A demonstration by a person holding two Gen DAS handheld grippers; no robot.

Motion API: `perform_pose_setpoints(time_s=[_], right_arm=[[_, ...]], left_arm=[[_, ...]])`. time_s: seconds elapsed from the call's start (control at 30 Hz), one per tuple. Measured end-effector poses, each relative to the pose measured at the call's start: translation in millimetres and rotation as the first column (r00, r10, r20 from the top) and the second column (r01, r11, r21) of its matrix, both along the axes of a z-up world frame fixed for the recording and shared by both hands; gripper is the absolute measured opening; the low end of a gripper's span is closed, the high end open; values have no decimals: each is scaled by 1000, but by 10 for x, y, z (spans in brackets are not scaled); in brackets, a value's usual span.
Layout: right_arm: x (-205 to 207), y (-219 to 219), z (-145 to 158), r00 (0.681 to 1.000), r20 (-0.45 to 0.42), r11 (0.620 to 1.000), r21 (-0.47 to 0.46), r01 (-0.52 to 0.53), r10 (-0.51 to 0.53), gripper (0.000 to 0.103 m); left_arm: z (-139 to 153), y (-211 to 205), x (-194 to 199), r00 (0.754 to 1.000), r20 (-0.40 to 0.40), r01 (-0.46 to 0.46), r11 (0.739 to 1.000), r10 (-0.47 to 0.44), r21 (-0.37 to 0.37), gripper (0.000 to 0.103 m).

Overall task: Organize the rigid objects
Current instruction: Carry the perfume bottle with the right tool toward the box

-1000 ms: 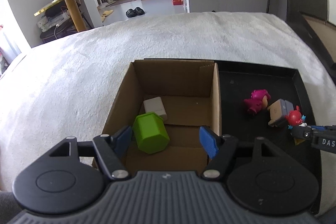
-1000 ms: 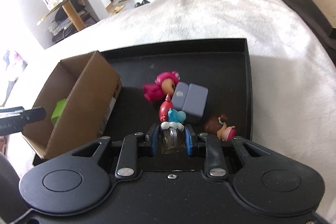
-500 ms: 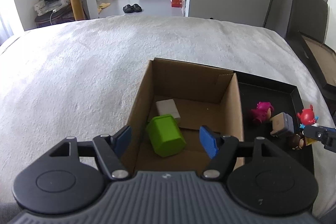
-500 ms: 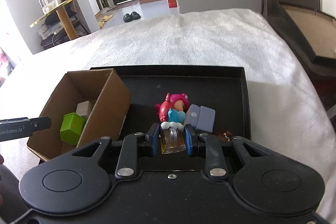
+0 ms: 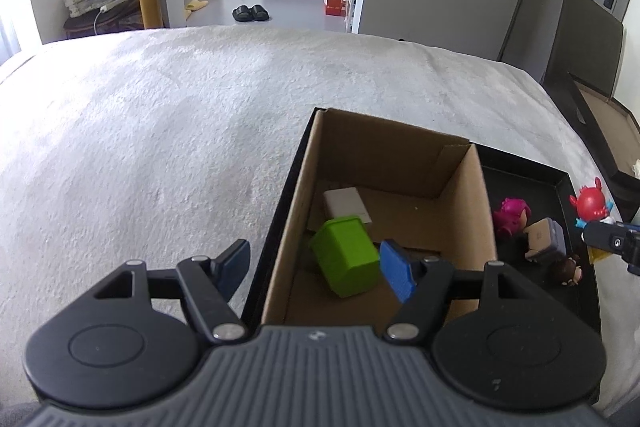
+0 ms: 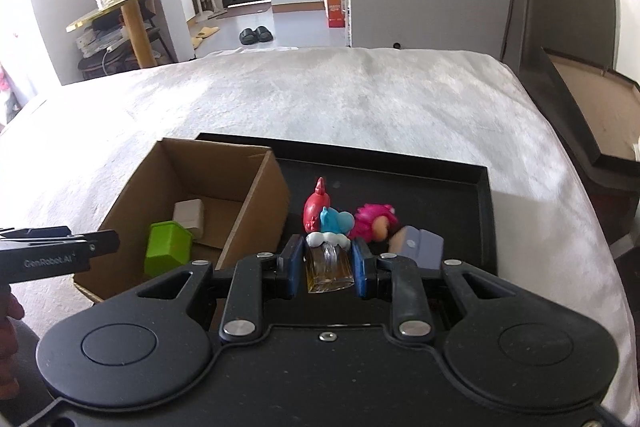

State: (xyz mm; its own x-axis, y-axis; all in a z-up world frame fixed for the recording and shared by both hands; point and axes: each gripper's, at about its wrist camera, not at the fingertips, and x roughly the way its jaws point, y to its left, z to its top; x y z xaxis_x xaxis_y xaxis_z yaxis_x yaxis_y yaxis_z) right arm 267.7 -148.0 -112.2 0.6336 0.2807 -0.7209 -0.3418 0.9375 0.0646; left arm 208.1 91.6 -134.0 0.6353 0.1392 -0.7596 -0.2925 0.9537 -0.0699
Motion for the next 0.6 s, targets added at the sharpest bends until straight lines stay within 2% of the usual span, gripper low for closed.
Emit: perform_pose_setpoints(time_s=[0.17,0.47,0.6], right_arm=[[-27,223,7,1000,-1,999,-21,-26,26,26],[-19,640,-61,996,-10,994,-69,-86,85,26],[-9,798,-92,993,-17,990,-88,-114,113,26]], left_arm=[[-27,78,-42,1000,5,-21,1000,21,17,70],[-88,235,-105,998,11,-58,998,58,-18,66],[-107,262,-116,998,20,-54,998,54,-32,60]])
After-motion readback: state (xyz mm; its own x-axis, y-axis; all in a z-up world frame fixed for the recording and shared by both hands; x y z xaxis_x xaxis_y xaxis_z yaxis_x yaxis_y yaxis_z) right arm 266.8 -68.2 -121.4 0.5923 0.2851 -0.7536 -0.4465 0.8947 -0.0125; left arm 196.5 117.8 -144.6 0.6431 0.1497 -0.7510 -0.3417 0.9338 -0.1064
